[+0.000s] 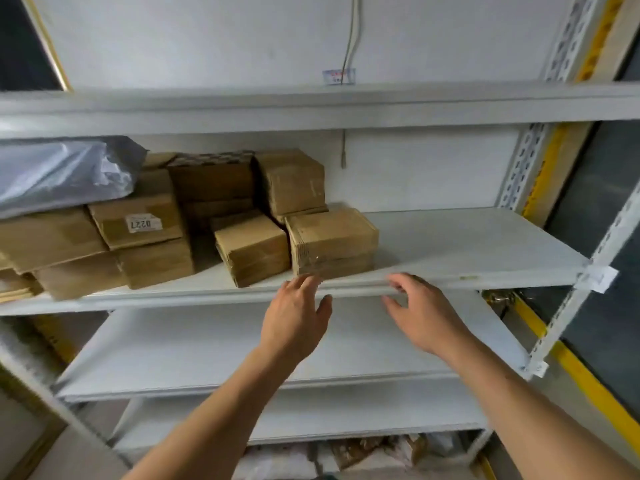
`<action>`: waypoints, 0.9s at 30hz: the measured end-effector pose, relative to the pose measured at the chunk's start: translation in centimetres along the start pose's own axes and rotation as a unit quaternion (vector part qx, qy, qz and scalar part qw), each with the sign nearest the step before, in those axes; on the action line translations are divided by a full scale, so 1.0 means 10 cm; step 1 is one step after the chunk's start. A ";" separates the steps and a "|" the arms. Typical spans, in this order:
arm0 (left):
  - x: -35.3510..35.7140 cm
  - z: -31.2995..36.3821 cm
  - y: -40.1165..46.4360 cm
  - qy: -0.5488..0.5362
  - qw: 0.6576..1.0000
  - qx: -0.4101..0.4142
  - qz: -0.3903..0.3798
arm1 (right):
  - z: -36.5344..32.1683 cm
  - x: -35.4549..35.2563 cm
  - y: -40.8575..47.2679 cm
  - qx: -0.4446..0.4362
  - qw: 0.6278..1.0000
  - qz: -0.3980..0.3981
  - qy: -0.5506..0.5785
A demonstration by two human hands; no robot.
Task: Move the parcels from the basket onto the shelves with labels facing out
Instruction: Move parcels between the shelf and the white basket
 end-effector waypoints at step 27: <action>0.50 -0.03 0.92 -0.285 0.947 0.114 0.093 | 0.03 -0.19 1.07 0.168 0.814 0.180 0.526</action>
Point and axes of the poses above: each hand's wrist, its own y-axis towards the middle knuckle, its own x-axis out of the palm, z = x × y, the point moved 8 cm from there along y, towards the middle knuckle, and after that the axes turned 10 degrees about x, right-handed, at the moved point
